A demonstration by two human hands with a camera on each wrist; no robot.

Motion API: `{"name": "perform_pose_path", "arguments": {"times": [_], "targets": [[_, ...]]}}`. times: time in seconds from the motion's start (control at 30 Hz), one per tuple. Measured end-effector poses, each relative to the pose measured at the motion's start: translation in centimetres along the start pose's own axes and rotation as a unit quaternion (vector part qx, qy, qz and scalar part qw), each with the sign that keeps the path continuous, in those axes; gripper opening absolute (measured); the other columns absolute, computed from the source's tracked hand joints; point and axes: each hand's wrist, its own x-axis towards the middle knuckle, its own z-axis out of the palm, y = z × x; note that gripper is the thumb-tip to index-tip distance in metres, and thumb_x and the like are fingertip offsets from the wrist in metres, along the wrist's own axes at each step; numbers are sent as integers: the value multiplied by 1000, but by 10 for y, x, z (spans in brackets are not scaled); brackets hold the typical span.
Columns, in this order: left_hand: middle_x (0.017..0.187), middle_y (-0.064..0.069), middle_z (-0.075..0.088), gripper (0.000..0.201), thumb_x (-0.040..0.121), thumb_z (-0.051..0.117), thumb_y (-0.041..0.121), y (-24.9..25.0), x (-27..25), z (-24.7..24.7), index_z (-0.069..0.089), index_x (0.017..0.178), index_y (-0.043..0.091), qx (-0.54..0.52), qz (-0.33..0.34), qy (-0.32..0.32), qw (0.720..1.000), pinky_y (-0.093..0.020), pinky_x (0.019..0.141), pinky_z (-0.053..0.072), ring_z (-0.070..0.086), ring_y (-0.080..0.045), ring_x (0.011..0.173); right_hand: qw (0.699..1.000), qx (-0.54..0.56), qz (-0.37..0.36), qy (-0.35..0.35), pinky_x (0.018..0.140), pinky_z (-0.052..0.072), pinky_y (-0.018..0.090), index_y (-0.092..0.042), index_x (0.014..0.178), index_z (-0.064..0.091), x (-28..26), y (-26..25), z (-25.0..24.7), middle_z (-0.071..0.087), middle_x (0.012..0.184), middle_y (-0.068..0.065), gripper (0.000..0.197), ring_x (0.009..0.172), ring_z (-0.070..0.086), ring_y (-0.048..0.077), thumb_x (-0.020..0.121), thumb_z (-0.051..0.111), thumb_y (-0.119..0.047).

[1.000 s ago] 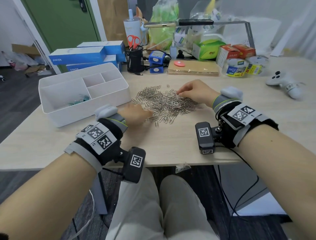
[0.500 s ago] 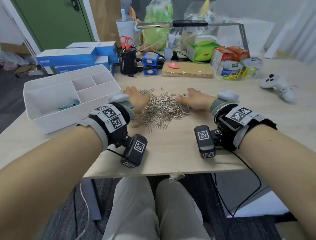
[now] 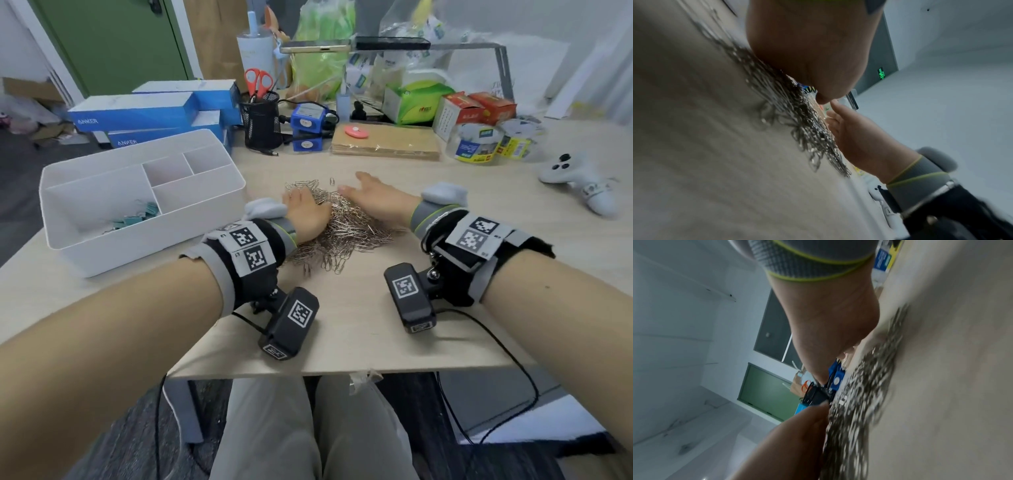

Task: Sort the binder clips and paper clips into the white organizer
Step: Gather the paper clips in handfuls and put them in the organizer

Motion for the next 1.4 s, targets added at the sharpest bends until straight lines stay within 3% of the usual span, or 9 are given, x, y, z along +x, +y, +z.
{"name": "perform_pose_path", "arguments": {"times": [0.13, 0.23, 0.37, 0.5, 0.7, 0.9, 1.13, 1.27, 1.4], "targets": [[154, -15, 25, 50, 97, 34, 23, 0, 18, -12, 33, 142, 1, -36, -29, 31, 998, -35, 115, 15, 14, -29, 145, 998, 0, 36, -42, 113, 26, 38, -13, 151, 10, 13, 13, -8, 7, 161, 7, 72, 148, 9, 28, 96, 28, -55], [151, -21, 28, 58, 93, 25, 32, -14, 38, -24, 37, 140, 1, 8, -24, -4, 1000, -43, 118, 12, 18, -35, 142, 996, -53, 15, -64, 121, 10, 42, -9, 151, 9, 23, 6, -8, 6, 161, 10, 70, 149, 6, 27, 98, 23, -52], [150, -24, 28, 41, 101, 25, 6, -10, 44, -29, 33, 140, -5, 35, -25, -48, 998, -43, 116, 10, 20, -36, 142, 991, -94, -22, -96, 121, -1, 46, -11, 151, 7, 34, -14, -3, 1, 161, 9, 64, 149, -2, 25, 100, 19, -47], [160, -16, 7, 48, 102, 18, 14, -6, 45, -30, 23, 149, 6, 2, -18, -82, 996, -43, 120, 1, -1, -33, 148, 979, -140, -60, -136, 118, -6, 46, -17, 152, 10, 33, -24, 3, -2, 161, 9, 57, 149, -5, 26, 102, 20, -41], [159, -16, 12, 39, 98, 28, 21, -4, 39, -30, 43, 133, 11, -98, 9, -115, 988, -41, 120, 7, 8, -30, 148, 970, -89, -139, -177, 117, 10, 28, -14, 149, 23, 3, -19, -2, 21, 158, 4, 50, 146, 19, 19, 102, 32, -29], [155, -14, 28, 47, 101, 27, 26, 11, 7, -26, 38, 143, 8, -73, 57, -140, 986, -44, 120, 14, 20, -29, 145, 994, 71, -85, -12, 85, 41, 28, -7, 128, 55, -25, 3, -22, 56, 134, 12, 35, 112, 55, 23, 100, 40, -21], [160, -5, 18, 48, 103, 21, 27, 15, -23, -19, 26, 150, 17, -53, 102, -173, 978, -43, 121, 4, 6, -23, 149, 999, -15, 34, -20, 116, 22, 38, -4, 146, 25, -32, 31, -14, 30, 154, 14, 62, 141, 31, 28, 99, 32, -43], [157, -5, 26, 48, 102, 28, 23, 9, -31, -26, 26, 150, 14, -159, 90, -124, 975, -29, 113, 22, 27, -22, 143, 999, -37, 11, -22, 120, 9, 45, -8, 150, 15, -32, 15, -1, 19, 158, 9, 72, 147, 18, 26, 96, 30, -54], [147, -14, 40, 43, 101, 30, 19, -12, -33, -30, 39, 140, 6, -94, 50, -78, 991, -33, 105, 33, 41, -31, 132, 995, -81, -23, -51, 119, 7, 48, -11, 148, 23, -33, 1, 9, 20, 158, 10, 68, 147, 16, 24, 96, 24, -56]]}}
